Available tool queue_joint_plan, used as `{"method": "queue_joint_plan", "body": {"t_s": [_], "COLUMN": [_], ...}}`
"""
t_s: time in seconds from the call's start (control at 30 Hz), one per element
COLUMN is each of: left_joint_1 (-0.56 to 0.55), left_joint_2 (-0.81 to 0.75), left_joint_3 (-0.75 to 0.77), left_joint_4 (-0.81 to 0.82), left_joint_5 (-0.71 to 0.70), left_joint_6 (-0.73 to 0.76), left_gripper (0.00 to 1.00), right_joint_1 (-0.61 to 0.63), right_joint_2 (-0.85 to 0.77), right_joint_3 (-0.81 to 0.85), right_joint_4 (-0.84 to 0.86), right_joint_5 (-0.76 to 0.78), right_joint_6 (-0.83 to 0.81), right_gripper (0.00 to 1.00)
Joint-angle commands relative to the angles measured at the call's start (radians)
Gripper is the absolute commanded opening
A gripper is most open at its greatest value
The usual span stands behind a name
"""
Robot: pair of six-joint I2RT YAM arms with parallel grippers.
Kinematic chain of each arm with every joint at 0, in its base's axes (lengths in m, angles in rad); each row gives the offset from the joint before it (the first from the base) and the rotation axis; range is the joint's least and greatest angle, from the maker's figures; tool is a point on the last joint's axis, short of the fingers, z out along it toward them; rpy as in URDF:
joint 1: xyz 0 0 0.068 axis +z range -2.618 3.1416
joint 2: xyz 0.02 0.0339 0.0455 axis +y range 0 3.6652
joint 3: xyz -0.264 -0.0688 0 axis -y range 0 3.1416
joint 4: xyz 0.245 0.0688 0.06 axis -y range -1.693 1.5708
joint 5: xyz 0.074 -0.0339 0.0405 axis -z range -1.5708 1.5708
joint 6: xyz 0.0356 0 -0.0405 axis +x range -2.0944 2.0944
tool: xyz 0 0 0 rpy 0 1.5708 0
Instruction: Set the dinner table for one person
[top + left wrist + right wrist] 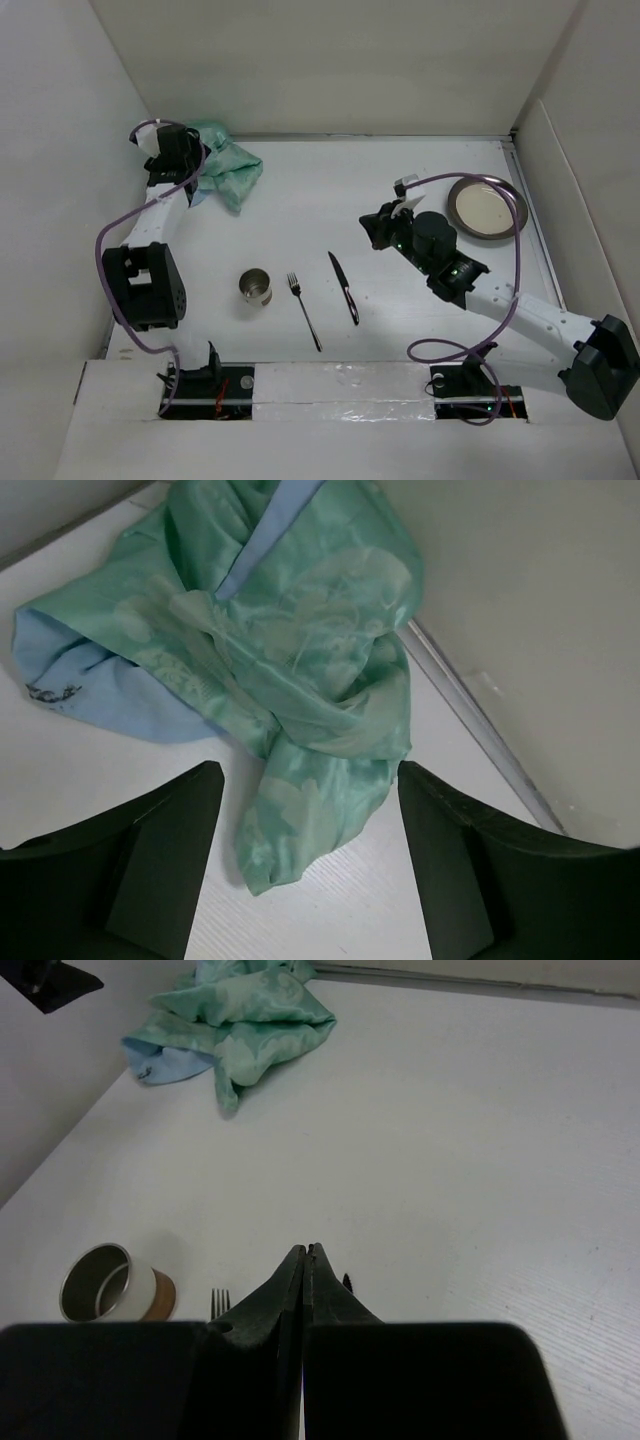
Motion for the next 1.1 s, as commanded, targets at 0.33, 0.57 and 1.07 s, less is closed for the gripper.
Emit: {"method": "queue_joint_plan", "body": {"t_s": [0.33,0.57,1.07], "left_joint_1": [0.051,0.085,0.085], "left_joint_2": [0.341,0.410,0.474], "left_joint_3": [0.264,0.324,0.368], "left_joint_4": [-0.001,0.004,0.002], "left_joint_5": [0.002,0.046,0.079], "left_joint_6": [-0.109,-0.137,-0.134], "left_gripper": [0.68,0.68,0.00], "right_joint_1": [-0.009,0.001,0.001], "right_joint_2": [0.078,0.141,0.195], "right_joint_3": [0.025,0.053,0.071], "right_joint_4": [0.058,0.047,0.027], "right_joint_5": [-0.065,-0.073,-0.009], "right_joint_6": [-0.042,-0.052,-0.053], "right_gripper": [0.22,0.30,0.36]}}
